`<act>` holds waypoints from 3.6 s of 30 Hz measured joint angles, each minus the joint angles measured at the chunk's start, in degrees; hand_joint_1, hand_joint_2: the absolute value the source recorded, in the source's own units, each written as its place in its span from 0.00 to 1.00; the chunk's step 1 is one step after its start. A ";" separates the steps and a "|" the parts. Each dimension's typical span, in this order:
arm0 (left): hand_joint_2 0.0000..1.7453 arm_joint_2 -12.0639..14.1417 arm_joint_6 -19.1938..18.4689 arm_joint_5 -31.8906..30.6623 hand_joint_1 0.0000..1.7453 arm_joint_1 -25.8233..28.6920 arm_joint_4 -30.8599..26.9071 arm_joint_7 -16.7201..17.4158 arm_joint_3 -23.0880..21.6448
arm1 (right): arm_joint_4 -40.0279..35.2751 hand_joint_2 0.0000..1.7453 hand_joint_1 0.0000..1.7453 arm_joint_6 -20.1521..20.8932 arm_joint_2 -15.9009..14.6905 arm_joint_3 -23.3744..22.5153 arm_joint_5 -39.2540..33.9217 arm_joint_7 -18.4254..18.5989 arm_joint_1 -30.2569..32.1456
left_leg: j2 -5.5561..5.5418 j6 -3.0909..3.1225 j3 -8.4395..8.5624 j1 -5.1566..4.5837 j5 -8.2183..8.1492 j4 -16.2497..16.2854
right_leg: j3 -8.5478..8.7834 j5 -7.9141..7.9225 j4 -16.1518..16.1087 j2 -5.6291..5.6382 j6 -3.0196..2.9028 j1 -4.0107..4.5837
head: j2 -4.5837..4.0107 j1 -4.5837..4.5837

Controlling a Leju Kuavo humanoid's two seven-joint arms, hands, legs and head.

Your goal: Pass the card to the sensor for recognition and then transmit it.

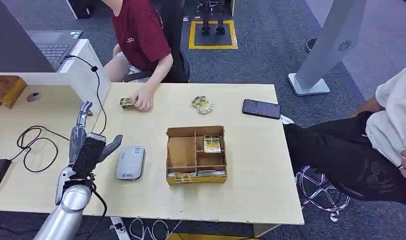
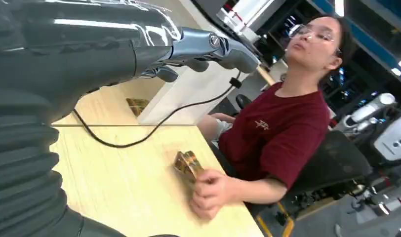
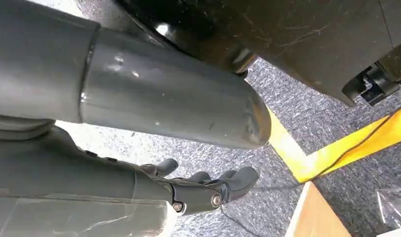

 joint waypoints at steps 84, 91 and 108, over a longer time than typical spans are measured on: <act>1.00 -3.52 19.65 -64.41 0.00 3.72 8.54 15.77 -33.44 | -0.33 0.00 0.00 3.04 -0.09 2.05 -1.36 1.81 -1.33 | -0.11 0.08 0.04 -0.01 -0.06 0.06 | 0.09 -0.04 -0.03 -0.18 0.02 -0.01 | 0.00 0.02; 1.00 -5.31 19.63 -64.96 0.00 0.99 13.42 17.67 -34.34 | -0.46 0.00 0.00 3.04 -0.09 2.43 -1.38 1.81 -1.39 | -0.10 0.08 0.03 -0.01 -0.06 0.06 | 0.08 -0.04 -0.03 -0.16 0.02 -0.01 | 0.00 0.02; 1.00 -6.69 18.27 -64.50 0.00 -1.41 18.73 21.37 -34.82 | -0.59 0.00 0.00 2.71 -0.09 2.69 -1.53 1.44 -1.41 | -0.10 0.08 0.03 -0.01 -0.06 0.06 | 0.08 -0.04 -0.03 -0.17 0.02 -0.01 | 0.00 0.00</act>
